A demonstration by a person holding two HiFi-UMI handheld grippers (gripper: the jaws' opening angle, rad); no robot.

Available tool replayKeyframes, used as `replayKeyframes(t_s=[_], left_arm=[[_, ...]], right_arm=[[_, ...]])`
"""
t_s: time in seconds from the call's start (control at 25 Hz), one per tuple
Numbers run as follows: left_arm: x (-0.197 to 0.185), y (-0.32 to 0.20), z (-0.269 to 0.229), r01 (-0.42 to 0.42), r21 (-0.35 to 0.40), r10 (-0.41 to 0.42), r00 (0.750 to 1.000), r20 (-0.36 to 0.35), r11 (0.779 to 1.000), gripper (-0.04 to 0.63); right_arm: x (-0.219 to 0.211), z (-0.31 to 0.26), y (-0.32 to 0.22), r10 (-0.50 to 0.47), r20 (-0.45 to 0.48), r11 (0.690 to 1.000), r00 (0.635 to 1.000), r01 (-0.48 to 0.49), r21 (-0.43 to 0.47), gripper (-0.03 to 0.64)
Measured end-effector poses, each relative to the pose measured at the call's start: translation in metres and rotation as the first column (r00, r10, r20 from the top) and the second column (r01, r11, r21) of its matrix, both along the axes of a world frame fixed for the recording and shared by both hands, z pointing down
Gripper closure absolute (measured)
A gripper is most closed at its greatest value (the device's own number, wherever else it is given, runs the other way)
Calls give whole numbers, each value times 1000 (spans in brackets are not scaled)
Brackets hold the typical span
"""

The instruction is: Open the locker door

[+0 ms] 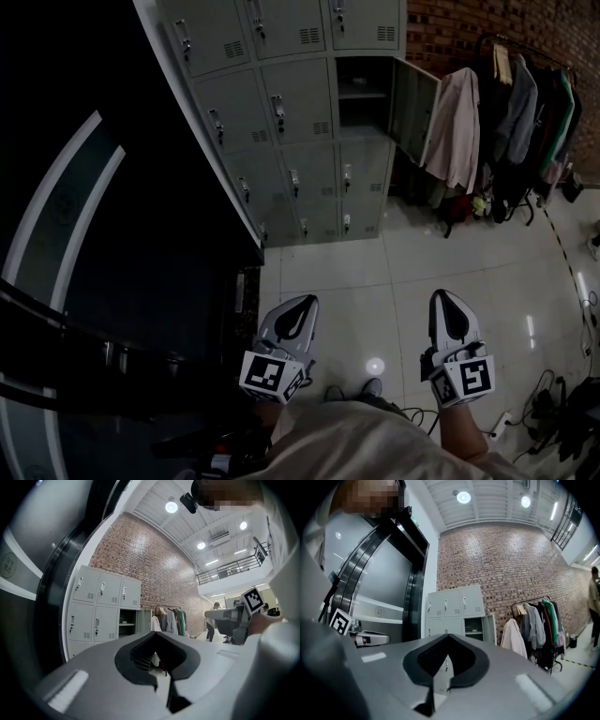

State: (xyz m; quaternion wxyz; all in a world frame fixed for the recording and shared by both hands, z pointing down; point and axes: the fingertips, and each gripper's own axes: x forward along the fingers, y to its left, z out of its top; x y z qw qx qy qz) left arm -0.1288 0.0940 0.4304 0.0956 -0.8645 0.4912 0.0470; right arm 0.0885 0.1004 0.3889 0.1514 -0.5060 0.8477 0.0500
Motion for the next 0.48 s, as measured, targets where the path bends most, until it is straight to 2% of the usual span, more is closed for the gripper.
replayKeyframes(t_s=[0.48], left_arm=[[4, -3, 8, 5, -13, -5, 1000, 10, 1000, 548]], right_arm=[[0, 9, 0, -14, 21, 1000, 1000, 15, -15, 617]])
